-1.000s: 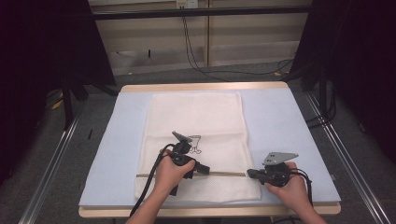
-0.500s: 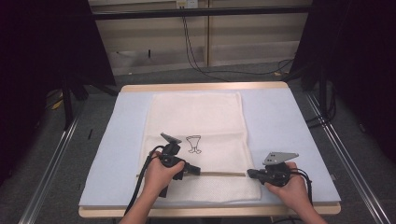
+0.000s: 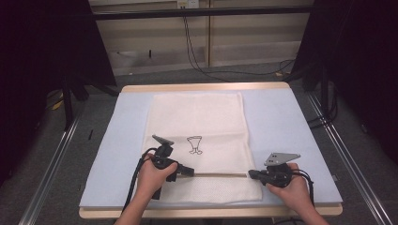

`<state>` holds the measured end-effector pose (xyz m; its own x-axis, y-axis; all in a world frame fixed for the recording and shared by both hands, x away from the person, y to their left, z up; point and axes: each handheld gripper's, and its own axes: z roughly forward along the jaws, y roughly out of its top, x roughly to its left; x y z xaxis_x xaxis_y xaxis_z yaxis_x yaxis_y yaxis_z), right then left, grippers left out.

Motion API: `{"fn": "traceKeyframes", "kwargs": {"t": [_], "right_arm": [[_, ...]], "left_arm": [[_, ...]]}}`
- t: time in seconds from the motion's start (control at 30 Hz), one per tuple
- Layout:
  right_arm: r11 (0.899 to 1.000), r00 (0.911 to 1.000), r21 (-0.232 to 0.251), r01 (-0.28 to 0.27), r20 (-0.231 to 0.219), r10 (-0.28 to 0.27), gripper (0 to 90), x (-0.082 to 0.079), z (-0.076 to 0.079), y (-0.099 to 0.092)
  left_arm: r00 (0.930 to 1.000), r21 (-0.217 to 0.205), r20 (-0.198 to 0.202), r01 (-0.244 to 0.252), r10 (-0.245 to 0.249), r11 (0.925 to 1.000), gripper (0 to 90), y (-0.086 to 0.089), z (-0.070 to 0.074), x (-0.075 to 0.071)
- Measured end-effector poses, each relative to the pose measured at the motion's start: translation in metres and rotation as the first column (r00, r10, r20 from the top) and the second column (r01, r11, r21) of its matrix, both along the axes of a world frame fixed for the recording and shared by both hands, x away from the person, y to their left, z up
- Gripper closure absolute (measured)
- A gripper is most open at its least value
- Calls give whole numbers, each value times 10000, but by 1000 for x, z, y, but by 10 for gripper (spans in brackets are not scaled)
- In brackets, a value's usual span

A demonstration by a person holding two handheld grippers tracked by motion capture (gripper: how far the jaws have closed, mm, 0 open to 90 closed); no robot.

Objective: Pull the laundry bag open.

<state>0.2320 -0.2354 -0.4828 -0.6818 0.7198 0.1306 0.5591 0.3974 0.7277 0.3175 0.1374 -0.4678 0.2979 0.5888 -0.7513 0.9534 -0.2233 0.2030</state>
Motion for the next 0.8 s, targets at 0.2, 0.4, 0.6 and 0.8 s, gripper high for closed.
{"fn": "traceKeyframes", "kwargs": {"t": [0.2,0.4,0.6,0.8], "right_arm": [[10000,10000,2,-7,2,7,900,0,0,0],[10000,10000,7,-10,-7,10,900,0,0,0],[10000,10000,2,-18,2,18,900,0,0,0],[10000,10000,7,-16,4,16,900,0,0,0]], "left_arm": [[9997,96,-14,-249,249,9996,875,8,0,1],[9993,26,-104,-371,371,9993,875,18,-2,0],[9985,37,-24,-555,555,9985,875,29,0,0],[9972,126,29,-744,743,9972,875,42,0,0]]}}
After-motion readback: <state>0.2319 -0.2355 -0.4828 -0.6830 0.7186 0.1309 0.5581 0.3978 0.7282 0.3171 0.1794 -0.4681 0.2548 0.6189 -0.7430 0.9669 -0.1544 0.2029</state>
